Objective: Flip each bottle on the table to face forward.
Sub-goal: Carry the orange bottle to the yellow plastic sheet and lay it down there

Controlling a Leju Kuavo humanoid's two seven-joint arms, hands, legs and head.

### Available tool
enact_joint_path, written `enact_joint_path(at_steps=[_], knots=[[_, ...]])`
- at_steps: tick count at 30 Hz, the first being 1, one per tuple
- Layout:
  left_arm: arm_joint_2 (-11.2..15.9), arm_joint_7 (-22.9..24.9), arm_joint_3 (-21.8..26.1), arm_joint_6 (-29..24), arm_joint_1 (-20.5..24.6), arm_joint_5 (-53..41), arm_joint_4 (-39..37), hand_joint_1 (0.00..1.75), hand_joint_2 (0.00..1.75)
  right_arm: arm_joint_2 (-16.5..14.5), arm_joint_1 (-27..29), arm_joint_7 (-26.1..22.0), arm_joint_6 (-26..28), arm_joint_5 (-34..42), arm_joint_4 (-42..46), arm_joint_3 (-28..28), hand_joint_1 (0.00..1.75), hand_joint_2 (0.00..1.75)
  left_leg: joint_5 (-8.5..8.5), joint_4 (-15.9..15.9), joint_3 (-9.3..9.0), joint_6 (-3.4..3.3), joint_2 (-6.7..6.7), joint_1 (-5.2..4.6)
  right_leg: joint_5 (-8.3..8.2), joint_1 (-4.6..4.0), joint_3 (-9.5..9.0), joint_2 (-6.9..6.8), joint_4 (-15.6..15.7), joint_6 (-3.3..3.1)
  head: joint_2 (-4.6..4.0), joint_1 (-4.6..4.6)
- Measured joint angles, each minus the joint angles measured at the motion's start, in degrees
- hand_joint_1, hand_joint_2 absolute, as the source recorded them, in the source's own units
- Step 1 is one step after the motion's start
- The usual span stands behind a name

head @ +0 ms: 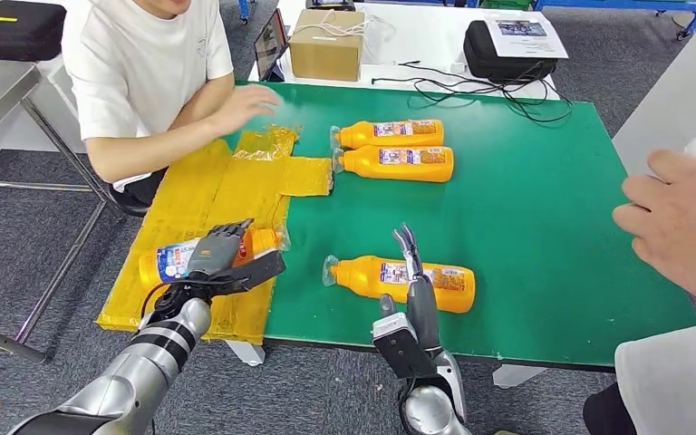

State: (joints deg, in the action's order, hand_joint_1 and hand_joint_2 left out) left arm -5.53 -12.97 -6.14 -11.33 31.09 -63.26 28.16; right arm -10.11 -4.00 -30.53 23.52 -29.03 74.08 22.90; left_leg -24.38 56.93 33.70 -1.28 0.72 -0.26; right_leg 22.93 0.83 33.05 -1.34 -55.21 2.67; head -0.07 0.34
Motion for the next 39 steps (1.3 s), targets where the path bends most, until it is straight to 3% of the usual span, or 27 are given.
enact_joint_path(at_steps=[3,6,9,12,14,17,20,24,28,31,36,39], knots=[[-0.98,-7.02,0.01,6.15,-0.68,11.52,2.52,0.00,1.75,-0.04,-0.32,-0.34,-0.23,0.34,-0.68,-0.02,0.00,0.00,0.04,0.00,-0.04,-0.05,-0.16,-0.05,0.00,0.07,-0.07,-0.17,0.01,0.01,0.00,-0.01],[-2.72,-13.68,-0.04,11.23,-5.22,28.58,10.79,0.00,1.75,-0.03,-0.37,-1.04,0.04,0.33,-1.40,-0.02,0.00,0.00,0.07,0.01,0.10,-0.08,-0.14,-0.07,-0.03,0.10,0.05,-0.21,0.01,0.03,0.00,0.02],[-3.49,-10.89,-2.87,6.29,-8.55,30.09,18.13,0.00,1.75,-0.01,-0.30,-1.41,0.37,0.14,-1.82,-0.04,0.00,0.00,0.08,0.03,0.28,-0.09,-0.01,-0.11,-0.08,0.10,0.25,-0.15,0.01,0.05,0.00,0.03],[-2.79,-8.70,-6.15,-0.46,-9.17,25.00,20.98,0.00,1.75,0.01,-0.05,-1.40,0.57,-0.34,-1.93,-0.10,0.00,0.00,0.07,0.03,0.31,-0.08,-0.02,-0.11,-0.06,0.09,0.31,-0.15,0.01,0.05,0.00,-0.01],[-2.26,-8.41,-8.03,-1.73,-9.63,23.31,21.71,0.00,1.75,0.02,0.16,-1.38,0.65,-0.84,-1.93,-0.12,0.00,0.00,0.08,0.03,0.33,-0.07,-0.04,-0.06,-0.04,0.04,0.32,-0.17,0.00,0.04,0.00,-0.01],[-1.96,-10.71,-9.70,-1.86,-11.33,25.11,23.46,0.00,1.75,0.05,0.65,-1.31,1.47,-2.13,-1.93,-0.19,0.00,0.00,0.06,0.02,0.40,-0.06,0.06,-0.02,-0.03,-0.01,0.41,-0.07,0.00,0.03,0.00,0.00],[-2.53,-16.70,-9.79,-2.45,-13.81,34.03,28.16,0.00,1.75,0.26,1.09,-0.96,5.09,-6.80,-1.93,-0.22,0.00,0.00,0.06,0.03,0.54,-0.05,0.09,-0.03,-0.04,0.00,0.56,0.00,0.00,0.03,0.00,-0.01],[-4.58,-20.62,-8.56,0.52,-17.31,50.91,37.76,0.00,1.75,0.92,1.00,0.68,10.89,-14.25,-1.97,0.14,0.00,1.75,0.06,0.03,0.64,-0.06,0.07,-0.05,-0.04,0.02,0.61,-0.03,0.00,0.03,0.00,0.01],[-6.29,-21.58,-6.22,4.10,-20.82,67.20,47.06,0.00,1.75,1.90,0.65,3.57,15.12,-19.48,-2.31,0.04,0.00,1.75,0.05,0.03,0.65,-0.06,0.08,-0.06,-0.04,0.02,0.63,-0.01,0.01,0.04,0.00,0.01],[-6.60,-21.66,-4.54,5.61,-24.82,72.84,54.46,0.00,1.75,3.36,0.65,9.41,15.96,-29.01,-2.71,-0.76,0.00,1.75,0.04,0.03,0.65,-0.06,0.09,-0.05,-0.03,0.01,0.66,-0.01,0.01,0.03,0.00,-0.01],[-6.94,-22.63,-3.86,6.87,-35.24,71.93,67.52,0.00,1.75,8.49,1.77,21.46,13.07,-40.62,-3.59,-4.23,0.00,1.75,-0.05,0.03,0.67,-0.09,0.07,-0.08,0.01,0.06,0.69,-0.03,0.03,0.05,0.00,0.00],[-6.98,-22.18,-4.67,5.10,-40.41,68.63,72.03,0.00,1.75,11.13,2.80,24.12,9.26,-42.05,-3.76,-7.53,0.00,1.75,-0.11,0.03,0.76,-0.16,0.05,-0.15,0.09,0.13,0.73,-0.03,0.04,0.18,0.00,0.01]])
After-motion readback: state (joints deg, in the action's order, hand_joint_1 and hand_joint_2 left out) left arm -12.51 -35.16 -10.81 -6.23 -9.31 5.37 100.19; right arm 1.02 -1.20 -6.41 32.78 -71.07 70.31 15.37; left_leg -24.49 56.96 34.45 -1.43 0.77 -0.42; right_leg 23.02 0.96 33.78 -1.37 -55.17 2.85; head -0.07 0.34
